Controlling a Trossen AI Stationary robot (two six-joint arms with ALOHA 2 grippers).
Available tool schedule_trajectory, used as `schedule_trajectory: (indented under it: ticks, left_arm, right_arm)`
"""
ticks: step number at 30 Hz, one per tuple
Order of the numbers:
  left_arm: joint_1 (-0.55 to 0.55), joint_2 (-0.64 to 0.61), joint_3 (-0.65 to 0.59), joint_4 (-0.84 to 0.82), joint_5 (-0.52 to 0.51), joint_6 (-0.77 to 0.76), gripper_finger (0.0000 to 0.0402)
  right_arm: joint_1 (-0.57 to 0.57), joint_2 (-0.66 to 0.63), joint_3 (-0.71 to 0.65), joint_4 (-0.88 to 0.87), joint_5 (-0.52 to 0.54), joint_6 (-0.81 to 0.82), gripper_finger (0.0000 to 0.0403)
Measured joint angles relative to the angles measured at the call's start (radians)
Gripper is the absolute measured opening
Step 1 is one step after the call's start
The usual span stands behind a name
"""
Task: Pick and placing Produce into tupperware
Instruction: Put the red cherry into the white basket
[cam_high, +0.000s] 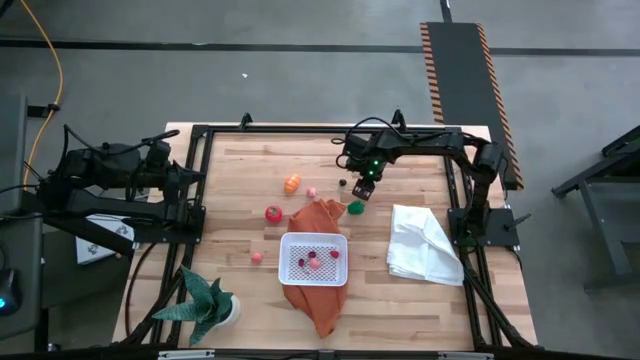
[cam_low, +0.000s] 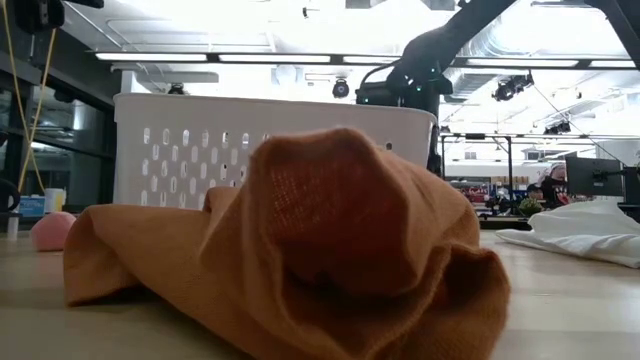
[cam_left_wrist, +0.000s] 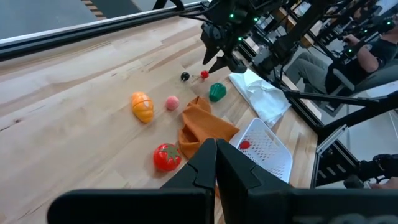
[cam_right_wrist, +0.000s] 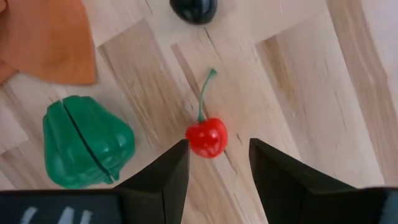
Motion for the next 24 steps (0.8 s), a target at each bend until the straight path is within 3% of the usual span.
schedule_trajectory:
  ticks: [24]
  left_arm:
    - [0.0, 0.0, 0.0, -0.041, 0.0, -0.001, 0.0001]
  right_arm:
    - [-0.002, 0.023, 0.0, 0.008, 0.001, -0.024, 0.0158]
